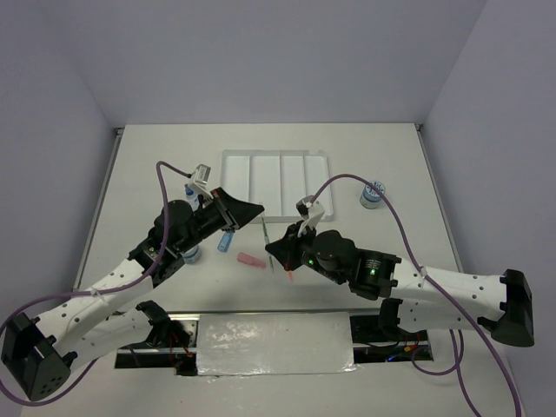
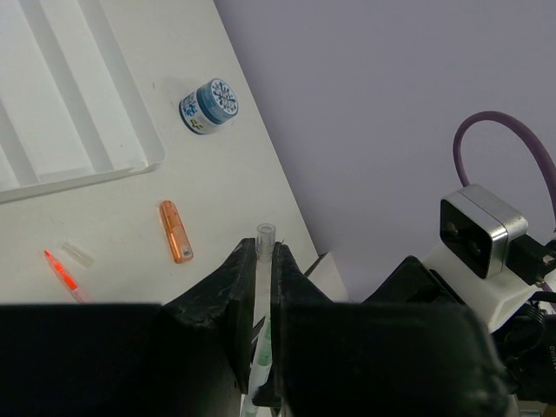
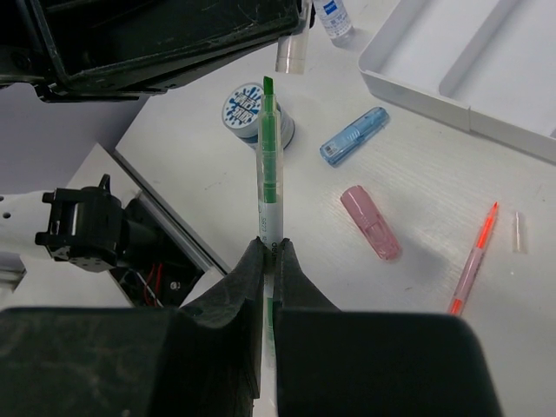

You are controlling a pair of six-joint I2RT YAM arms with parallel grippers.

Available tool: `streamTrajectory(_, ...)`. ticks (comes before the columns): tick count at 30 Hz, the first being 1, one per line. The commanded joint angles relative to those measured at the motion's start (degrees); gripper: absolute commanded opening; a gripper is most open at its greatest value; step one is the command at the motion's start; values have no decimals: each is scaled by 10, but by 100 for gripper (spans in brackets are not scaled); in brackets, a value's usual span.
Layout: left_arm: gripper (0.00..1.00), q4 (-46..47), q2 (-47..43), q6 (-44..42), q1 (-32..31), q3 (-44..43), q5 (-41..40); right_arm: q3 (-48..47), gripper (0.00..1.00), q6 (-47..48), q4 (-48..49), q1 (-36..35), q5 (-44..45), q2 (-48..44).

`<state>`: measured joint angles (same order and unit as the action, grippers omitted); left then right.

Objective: Sort the stationery into containers
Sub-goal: Close the pen cap on the pen.

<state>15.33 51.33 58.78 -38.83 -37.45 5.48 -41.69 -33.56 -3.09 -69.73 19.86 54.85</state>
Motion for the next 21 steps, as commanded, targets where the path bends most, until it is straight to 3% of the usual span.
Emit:
streamTrajectory(1,0,44,1,4,-3,1,11,-30,0,5,6,-3,20,2)
streamTrajectory(21,0,31,-14,-10,-3,0,-8,-29,0,5,2,-3,17,5)
